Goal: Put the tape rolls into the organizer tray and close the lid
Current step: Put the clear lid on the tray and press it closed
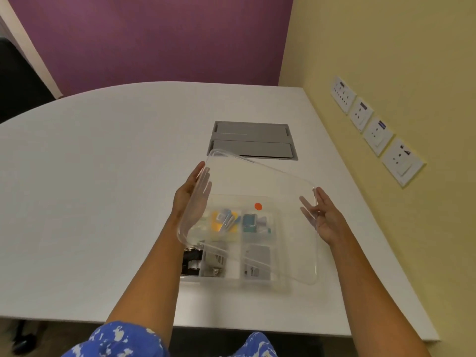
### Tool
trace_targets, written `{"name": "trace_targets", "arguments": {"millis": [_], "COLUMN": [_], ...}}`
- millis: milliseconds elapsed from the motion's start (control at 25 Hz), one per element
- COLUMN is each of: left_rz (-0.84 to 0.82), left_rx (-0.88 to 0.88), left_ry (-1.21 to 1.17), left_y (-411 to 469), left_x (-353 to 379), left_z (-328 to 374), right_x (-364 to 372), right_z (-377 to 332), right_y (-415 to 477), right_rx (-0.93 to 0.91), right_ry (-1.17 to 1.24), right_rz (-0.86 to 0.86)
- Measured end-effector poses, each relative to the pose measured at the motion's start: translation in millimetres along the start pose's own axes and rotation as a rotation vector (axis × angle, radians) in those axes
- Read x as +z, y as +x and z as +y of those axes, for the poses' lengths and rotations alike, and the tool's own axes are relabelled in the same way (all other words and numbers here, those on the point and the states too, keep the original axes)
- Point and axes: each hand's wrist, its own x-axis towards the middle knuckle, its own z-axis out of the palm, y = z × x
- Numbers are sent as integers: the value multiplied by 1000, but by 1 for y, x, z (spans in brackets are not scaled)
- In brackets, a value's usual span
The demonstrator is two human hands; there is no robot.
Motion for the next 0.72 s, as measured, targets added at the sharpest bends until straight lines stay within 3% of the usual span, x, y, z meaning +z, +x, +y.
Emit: {"name": "trace_targets", "arguments": {"millis": [200,560,720], "left_rz": [72,370,423], "left_rx": [-34,-5,19], "left_ry": [291,1028,1183], "left_y": [4,15,27], "left_x": [-40,-66,-76], "left_z": [15,16,9], "right_x": [20,49,54], "right_z": [30,76,79], "right_y": [7,15,30], "right_rx": [-7,-61,-129], "right_ry": [-323,-529,-894], "right_rz": [90,317,442]}}
